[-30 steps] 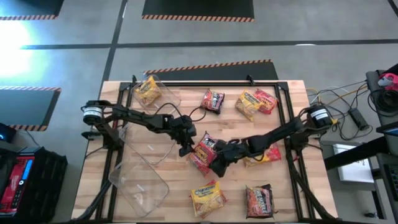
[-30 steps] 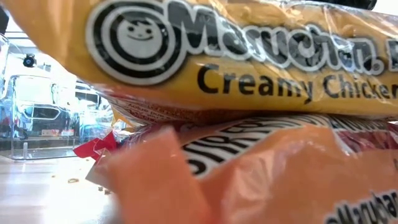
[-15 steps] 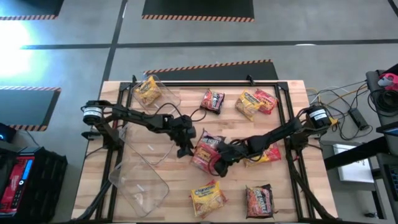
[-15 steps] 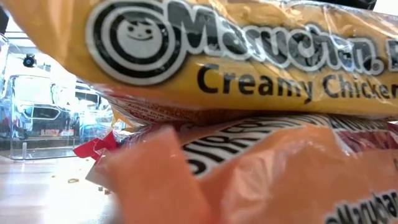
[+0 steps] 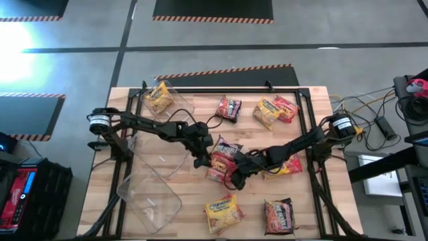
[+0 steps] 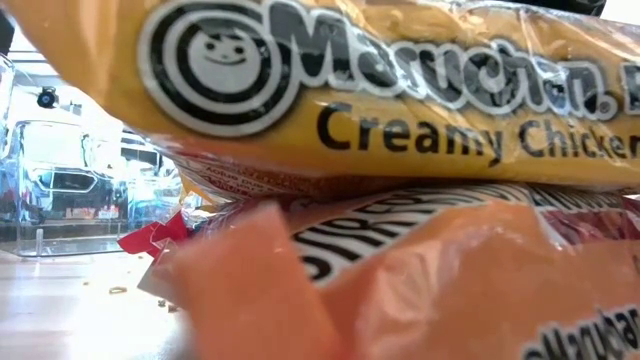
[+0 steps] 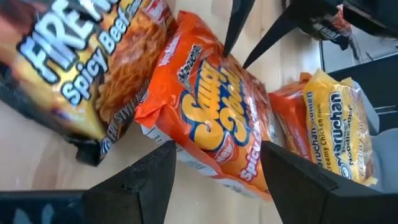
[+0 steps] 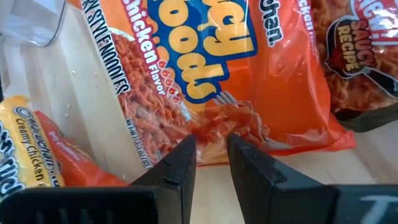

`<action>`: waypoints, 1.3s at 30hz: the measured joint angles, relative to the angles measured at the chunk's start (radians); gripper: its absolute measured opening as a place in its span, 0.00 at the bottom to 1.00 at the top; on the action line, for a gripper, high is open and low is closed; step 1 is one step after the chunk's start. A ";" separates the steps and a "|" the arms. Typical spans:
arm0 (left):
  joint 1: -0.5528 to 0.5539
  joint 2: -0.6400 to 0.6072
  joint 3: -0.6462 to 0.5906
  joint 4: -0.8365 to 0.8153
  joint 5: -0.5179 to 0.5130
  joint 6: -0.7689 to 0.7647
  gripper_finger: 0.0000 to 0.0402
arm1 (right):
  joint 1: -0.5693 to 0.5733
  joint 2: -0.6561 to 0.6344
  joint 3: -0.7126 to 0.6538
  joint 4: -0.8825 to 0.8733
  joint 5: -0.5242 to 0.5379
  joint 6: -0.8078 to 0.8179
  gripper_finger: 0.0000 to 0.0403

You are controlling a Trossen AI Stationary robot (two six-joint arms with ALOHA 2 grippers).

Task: Sort Maruchan noodles
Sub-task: Put the noodles pack into the middle transparent bin

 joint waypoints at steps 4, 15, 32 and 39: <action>0.005 0.000 0.000 -0.059 0.002 -0.014 0.54 | 0.000 0.000 -0.001 -0.008 0.015 -0.011 0.21; 0.019 0.003 0.000 -0.034 0.039 -0.209 0.58 | 0.000 0.000 -0.002 -0.010 0.060 -0.068 0.21; 0.022 0.029 -0.001 -0.017 0.046 -0.453 0.59 | 0.000 0.000 -0.003 -0.045 0.122 -0.104 0.20; 0.022 0.127 -0.002 0.171 0.167 -0.527 0.59 | 0.000 0.000 -0.005 -0.046 0.130 -0.121 0.18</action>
